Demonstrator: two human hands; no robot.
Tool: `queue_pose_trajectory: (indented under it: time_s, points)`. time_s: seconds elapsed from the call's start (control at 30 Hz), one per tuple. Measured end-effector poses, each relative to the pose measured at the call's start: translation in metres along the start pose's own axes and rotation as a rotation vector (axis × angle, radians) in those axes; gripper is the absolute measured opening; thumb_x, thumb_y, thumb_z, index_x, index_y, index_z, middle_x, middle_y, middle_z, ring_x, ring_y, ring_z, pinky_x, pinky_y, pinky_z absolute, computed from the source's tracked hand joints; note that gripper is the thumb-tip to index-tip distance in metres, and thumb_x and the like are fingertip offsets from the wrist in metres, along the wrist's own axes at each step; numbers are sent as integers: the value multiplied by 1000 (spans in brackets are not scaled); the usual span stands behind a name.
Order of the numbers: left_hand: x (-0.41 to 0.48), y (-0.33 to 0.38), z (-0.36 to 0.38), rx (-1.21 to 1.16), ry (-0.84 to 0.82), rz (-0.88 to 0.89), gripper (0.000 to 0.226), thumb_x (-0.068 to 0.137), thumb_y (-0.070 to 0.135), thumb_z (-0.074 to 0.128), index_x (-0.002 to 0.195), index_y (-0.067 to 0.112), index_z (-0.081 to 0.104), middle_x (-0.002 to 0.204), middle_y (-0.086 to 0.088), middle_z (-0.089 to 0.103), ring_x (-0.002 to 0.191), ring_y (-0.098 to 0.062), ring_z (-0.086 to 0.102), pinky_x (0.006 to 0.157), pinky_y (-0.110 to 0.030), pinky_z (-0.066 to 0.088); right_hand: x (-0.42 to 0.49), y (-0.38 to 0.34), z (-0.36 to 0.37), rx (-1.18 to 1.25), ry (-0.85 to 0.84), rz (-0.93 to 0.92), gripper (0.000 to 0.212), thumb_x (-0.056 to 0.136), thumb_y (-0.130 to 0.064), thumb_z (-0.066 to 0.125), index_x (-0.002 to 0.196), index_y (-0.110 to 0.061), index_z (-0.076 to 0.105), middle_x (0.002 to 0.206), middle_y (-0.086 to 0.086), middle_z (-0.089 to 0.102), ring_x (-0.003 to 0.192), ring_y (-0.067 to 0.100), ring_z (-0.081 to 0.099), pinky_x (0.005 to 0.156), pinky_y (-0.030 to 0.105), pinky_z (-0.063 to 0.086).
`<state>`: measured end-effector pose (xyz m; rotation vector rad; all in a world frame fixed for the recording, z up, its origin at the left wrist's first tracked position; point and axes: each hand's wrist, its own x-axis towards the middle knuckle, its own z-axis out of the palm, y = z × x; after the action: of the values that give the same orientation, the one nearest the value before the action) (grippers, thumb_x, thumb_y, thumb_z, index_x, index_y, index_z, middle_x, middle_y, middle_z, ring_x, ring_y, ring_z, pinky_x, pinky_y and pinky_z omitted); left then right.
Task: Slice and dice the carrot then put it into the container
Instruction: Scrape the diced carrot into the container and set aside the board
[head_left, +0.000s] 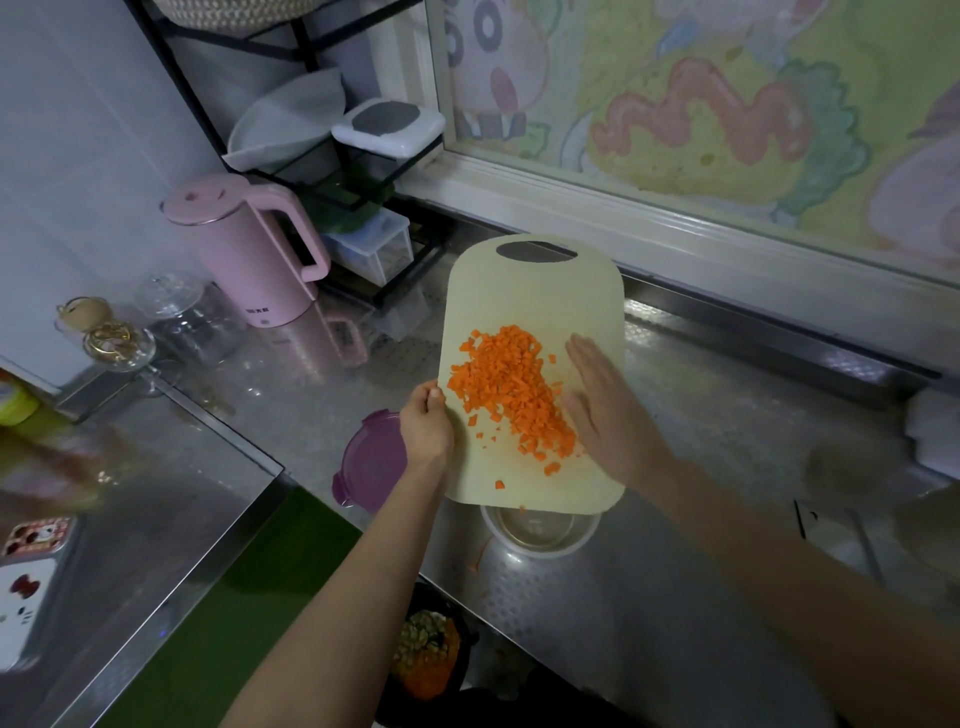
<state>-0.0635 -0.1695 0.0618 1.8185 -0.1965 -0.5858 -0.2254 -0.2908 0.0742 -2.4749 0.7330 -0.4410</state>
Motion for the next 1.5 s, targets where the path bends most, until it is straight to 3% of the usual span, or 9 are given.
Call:
queue_pose_trajectory:
  time_s: [0.1, 0.27, 0.53, 0.77, 0.9, 1.0, 1.1, 1.2, 1.5]
  points:
    - [-2, 2, 2, 9, -33, 29, 24, 101, 16, 33, 97, 16, 57, 96, -6, 64, 97, -26, 59, 90, -39, 46, 33, 3, -10, -74, 16, -60, 58, 101, -40, 27, 150, -9, 20, 158, 5, 16, 147, 17, 7, 120, 34, 8]
    - [-5, 3, 8, 6, -90, 38, 27, 101, 17, 34, 105, 13, 60, 102, -10, 67, 97, -27, 62, 93, -45, 48, 63, -10, -5, -102, -104, -89, 58, 100, -46, 23, 151, -18, 21, 158, -4, 16, 147, 11, 2, 119, 28, 0]
    - [-2, 1, 10, -18, -58, 1, 27, 101, 16, 33, 99, 12, 59, 99, -12, 66, 94, -26, 60, 91, -41, 47, 31, -8, 9, -119, -190, -211, 50, 102, -37, 28, 149, -19, 27, 155, -6, 26, 144, 4, 10, 115, 19, 4]
    - [2, -2, 13, 4, -38, 14, 27, 101, 15, 34, 101, 11, 60, 99, -9, 65, 95, -24, 58, 88, -37, 46, 5, 1, 16, -178, -289, -249, 66, 94, -51, 15, 150, -16, 22, 157, -4, 21, 139, -2, 2, 119, 27, 8]
    - [3, -1, 12, 32, -35, 51, 25, 100, 15, 34, 101, 12, 60, 97, -4, 63, 93, -19, 56, 85, -33, 42, 14, 9, 5, -153, -144, -255, 68, 95, -55, 11, 149, -15, 26, 156, 0, 24, 144, 10, 8, 119, 34, 7]
    - [4, 0, 10, 34, -32, 65, 25, 100, 14, 34, 101, 12, 59, 97, -3, 62, 91, -17, 54, 83, -31, 42, 29, 22, -4, -146, -34, -116, 70, 95, -54, 10, 149, -11, 23, 157, 4, 19, 146, 16, 6, 121, 40, 7]
    - [4, 0, 11, 27, -42, 66, 25, 100, 13, 34, 100, 12, 59, 96, -4, 62, 89, -17, 54, 83, -32, 42, 28, 25, -3, -155, -61, -41, 69, 96, -50, 12, 150, -8, 17, 158, 5, 12, 144, 10, -2, 119, 29, -1]
    - [3, -3, 13, 9, -42, 41, 25, 101, 15, 34, 101, 12, 59, 97, -5, 63, 90, -18, 56, 84, -33, 43, 13, 14, 7, -82, -147, -63, 62, 100, -47, 19, 151, -12, 14, 158, 1, 9, 142, 4, -4, 120, 27, 0]
    - [5, -1, 16, -24, -6, 26, 25, 101, 15, 31, 98, 14, 56, 90, 1, 60, 84, -13, 53, 77, -29, 39, -1, 1, 27, -64, -228, -171, 80, 88, -61, 5, 149, -13, 22, 157, -2, 20, 141, 1, 1, 117, 22, 2]
